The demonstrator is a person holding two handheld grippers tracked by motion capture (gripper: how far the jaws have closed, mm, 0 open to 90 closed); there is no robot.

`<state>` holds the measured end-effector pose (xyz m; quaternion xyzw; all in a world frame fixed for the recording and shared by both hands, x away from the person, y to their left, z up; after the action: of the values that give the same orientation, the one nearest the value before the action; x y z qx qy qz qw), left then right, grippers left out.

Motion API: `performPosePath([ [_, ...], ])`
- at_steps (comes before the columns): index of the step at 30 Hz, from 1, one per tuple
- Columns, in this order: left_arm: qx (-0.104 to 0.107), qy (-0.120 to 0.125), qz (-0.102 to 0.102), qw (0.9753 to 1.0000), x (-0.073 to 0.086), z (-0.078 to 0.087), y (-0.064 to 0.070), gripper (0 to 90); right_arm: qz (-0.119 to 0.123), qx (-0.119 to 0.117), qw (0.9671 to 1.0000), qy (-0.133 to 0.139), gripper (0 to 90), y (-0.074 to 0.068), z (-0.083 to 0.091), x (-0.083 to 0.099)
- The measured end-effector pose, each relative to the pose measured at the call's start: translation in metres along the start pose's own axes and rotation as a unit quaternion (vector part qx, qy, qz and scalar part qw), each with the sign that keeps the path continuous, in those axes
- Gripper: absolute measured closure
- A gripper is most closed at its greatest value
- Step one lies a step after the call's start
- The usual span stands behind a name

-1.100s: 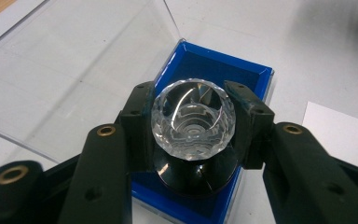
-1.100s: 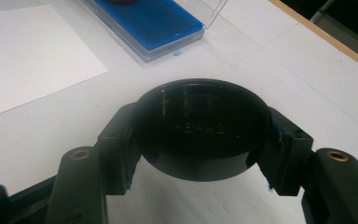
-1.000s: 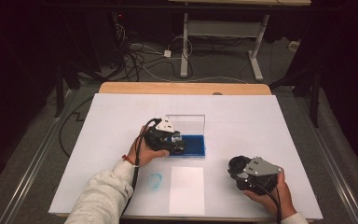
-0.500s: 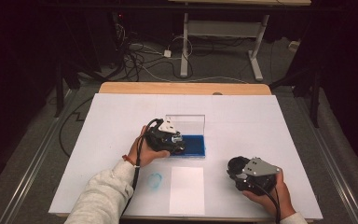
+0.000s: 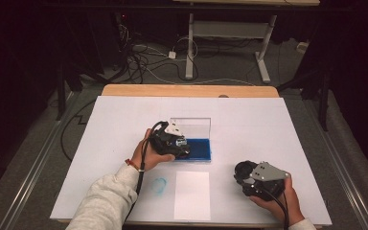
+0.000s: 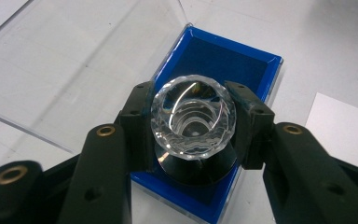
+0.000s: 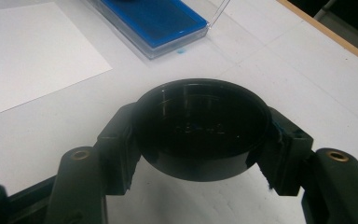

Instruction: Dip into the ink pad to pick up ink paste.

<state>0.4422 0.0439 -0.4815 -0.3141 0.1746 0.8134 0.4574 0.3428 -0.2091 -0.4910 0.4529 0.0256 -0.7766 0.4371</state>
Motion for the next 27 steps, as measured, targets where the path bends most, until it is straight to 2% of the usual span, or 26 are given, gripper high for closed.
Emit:
performPosePath([
  [5,0.002,-0.002,0.005,1.0,-0.0003,0.0001,-0.0005,54.9,-0.003,0.002,1.0,0.001,38.8,0.0005,-0.0002,0.0003],
  [10,-0.015,-0.012,-0.004,0.9998,-0.0015,-0.0003,0.0021,54.9,-0.004,0.004,1.0,0.002,38.8,0.0011,0.0005,0.0006],
  [13,-0.015,-0.009,-0.003,0.9998,-0.0014,-0.0008,0.0021,54.9,-0.003,0.004,1.0,0.003,38.8,0.0018,0.0008,0.0004],
  [18,-0.026,-0.014,-0.007,0.9995,-0.0018,-0.0011,0.0036,54.9,-0.004,0.005,1.0,0.003,38.8,0.001,0.0007,0.0005],
  [21,-0.018,-0.004,0.003,0.9998,-0.0008,-0.0014,0.0026,54.9,-0.007,0.007,0.9999,0.006,38.7,0.0021,0.0017,0.0003],
  [25,-0.024,-0.015,-0.007,0.9996,-0.0027,-0.0017,0.0032,54.9,-0.008,0.009,0.9999,0.006,38.8,0.0022,0.0021,0.0003],
  [27,-0.025,-0.028,-0.014,0.9992,-0.0056,-0.0015,0.0038,55.0,-0.008,0.009,0.9999,0.006,38.7,0.0023,0.0022,0.0001],
])
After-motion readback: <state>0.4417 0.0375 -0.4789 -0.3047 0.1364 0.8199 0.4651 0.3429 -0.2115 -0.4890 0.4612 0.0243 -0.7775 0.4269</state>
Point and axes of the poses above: each handheld gripper's, and its own axes: z roughly backward along the jaws, x roughly out of its underside, y roughly to its right, the point moved 7 cm from there along -z, roughly forward along the jaws, and after that the axes turned 5 degrees about z, right-handed, at the moved point
